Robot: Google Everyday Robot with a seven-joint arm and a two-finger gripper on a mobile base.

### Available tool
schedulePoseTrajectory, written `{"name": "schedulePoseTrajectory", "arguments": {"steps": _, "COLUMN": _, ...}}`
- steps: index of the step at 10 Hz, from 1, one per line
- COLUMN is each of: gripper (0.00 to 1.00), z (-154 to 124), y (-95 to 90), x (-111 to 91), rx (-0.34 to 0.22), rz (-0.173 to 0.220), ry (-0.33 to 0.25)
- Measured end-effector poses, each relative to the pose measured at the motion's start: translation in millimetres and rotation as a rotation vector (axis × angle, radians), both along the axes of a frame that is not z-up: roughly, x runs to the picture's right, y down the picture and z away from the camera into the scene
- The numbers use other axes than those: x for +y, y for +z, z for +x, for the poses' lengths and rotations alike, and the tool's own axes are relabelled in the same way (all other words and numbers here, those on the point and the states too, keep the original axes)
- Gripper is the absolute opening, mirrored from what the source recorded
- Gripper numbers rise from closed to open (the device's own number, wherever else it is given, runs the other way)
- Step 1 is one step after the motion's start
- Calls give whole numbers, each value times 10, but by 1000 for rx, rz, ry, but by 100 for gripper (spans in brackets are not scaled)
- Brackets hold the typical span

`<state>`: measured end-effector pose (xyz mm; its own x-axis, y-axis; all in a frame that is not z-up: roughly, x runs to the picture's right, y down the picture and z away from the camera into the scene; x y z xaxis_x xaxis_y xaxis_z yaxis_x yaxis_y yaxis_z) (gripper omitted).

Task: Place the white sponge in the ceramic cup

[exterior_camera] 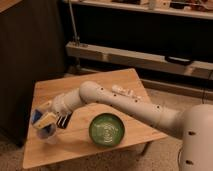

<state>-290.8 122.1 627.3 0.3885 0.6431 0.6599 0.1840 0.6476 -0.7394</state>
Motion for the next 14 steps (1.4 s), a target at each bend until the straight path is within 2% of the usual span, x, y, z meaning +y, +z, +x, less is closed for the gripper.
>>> {"name": "schedulePoseTrajectory", "arguments": {"steps": 2, "gripper": 0, "z": -23, "y": 33, "x": 95, "rx": -16, "rz": 6, "ry": -16}}
{"name": "schedulePoseTrajectory", "arguments": {"steps": 4, "gripper": 0, "z": -130, "y": 113, "x": 90, "rx": -15, "rz": 21, "ry": -6}}
{"name": "schedulePoseTrajectory", "arguments": {"steps": 5, "gripper": 4, "z": -201, "y": 148, "x": 89, "rx": -14, "rz": 32, "ry": -12}}
{"name": "schedulePoseTrajectory", "arguments": {"steps": 7, "gripper": 27, "z": -270, "y": 224, "x": 121, "rx": 3, "rz": 67, "ry": -25}}
{"name": "schedulePoseTrajectory", "arguments": {"steps": 9, "gripper": 47, "z": -295, "y": 305, "x": 151, "rx": 15, "rz": 80, "ry": -34}}
{"name": "schedulePoseTrajectory", "arguments": {"steps": 12, "gripper": 77, "z": -192, "y": 466, "x": 173, "rx": 23, "rz": 101, "ry": -65}}
{"name": "schedulePoseTrajectory", "arguments": {"steps": 14, "gripper": 80, "z": -68, "y": 542, "x": 136, "rx": 16, "rz": 102, "ry": -87}}
